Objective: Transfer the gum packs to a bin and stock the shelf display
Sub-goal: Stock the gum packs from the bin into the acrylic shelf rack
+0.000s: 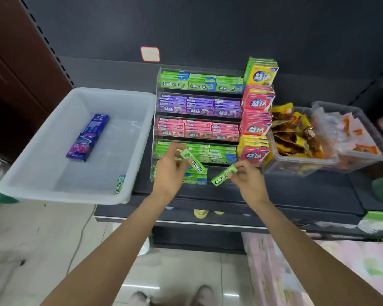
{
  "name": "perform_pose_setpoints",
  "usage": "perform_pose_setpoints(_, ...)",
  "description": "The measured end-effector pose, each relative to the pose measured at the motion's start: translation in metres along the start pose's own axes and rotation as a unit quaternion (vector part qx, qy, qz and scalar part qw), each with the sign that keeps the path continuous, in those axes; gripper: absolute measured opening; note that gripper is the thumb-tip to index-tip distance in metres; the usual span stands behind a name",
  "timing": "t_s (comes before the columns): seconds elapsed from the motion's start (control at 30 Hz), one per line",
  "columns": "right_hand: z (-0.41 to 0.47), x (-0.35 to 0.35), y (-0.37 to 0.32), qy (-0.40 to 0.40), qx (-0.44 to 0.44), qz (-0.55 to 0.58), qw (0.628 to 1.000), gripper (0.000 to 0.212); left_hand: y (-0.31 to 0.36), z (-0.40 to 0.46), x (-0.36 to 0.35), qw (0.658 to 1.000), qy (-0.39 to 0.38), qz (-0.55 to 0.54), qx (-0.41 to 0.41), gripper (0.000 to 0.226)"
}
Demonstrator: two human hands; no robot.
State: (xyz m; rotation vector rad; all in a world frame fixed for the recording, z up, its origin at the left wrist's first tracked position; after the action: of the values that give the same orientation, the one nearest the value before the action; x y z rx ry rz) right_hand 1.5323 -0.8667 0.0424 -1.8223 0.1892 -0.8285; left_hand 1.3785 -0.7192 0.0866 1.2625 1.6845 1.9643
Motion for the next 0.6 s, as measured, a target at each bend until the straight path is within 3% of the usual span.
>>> perform_pose_setpoints(0.17, 0.001, 0.003, 0.003, 0.028, 0.023, -0.021, 0.999, 0.016, 0.003, -0.002, 0.0, 1.0, 0.003, -0.011, -0.006, 0.024)
perform_pose_setpoints(0.27, 0.006, -0.005, 0.002, -0.025, 0.037, -0.129, 0.991, 0.017, 0.006, -0.005, 0.001, 1.0, 0.008, -0.003, -0.018, 0.034)
perform_pose_setpoints(0.4, 0.019, -0.017, 0.003, -0.125, 0.016, -0.295, 0.947, 0.014, 0.0, -0.003, 0.001, 1.0, 0.006, -0.022, -0.003, 0.026)
perform_pose_setpoints(0.6, 0.022, -0.03, -0.004, -0.179, 0.012, -0.356, 0.917, 0.024, -0.007, -0.004, -0.001, 0.998, 0.009, -0.058, 0.008, 0.028)
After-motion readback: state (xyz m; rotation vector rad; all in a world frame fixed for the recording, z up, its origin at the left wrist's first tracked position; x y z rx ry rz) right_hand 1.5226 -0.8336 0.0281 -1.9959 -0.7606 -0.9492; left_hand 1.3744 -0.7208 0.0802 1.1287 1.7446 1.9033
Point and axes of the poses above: each hand's wrist, its own z-axis towards the middle knuckle, its own x-axis out of the back of the hand, y = z × x, the point moved 6 cm from there along z, towards the middle knuckle, and after that the axes turned 12 degrees about -y, right-handed, at the moved point
